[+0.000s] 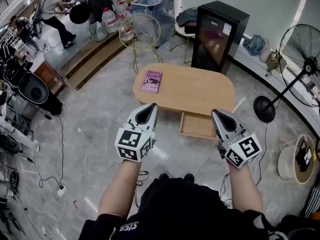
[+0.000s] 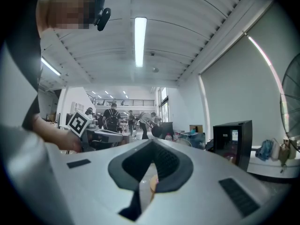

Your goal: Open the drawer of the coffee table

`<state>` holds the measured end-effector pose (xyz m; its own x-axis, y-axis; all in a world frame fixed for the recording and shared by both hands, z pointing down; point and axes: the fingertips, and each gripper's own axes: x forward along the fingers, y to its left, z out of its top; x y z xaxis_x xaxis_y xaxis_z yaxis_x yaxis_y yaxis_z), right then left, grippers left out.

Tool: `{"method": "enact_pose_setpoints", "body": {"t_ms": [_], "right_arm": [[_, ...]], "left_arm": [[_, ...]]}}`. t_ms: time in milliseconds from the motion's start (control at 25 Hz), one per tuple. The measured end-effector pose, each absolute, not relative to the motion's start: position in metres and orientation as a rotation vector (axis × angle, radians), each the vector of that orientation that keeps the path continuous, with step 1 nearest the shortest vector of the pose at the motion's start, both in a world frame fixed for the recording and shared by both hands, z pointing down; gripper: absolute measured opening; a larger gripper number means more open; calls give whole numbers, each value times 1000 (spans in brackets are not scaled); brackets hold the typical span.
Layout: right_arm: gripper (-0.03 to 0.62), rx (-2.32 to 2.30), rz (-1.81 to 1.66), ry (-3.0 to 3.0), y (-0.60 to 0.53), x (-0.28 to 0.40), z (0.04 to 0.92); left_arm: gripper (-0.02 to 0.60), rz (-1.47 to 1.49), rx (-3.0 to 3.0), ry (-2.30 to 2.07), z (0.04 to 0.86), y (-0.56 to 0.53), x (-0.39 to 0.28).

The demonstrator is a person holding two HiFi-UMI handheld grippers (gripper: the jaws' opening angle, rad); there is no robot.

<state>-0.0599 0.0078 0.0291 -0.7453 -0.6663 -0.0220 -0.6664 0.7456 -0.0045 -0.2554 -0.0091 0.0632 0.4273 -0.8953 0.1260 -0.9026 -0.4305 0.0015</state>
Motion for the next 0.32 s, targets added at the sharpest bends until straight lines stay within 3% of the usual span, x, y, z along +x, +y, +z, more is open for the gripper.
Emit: {"method": "enact_pose_setpoints", "body": {"t_ms": [320], "right_arm": [[2,-1114,10,2921,9,-60,27]], "left_arm": [[3,171,2567,-1647,70,-6,-260]]}}
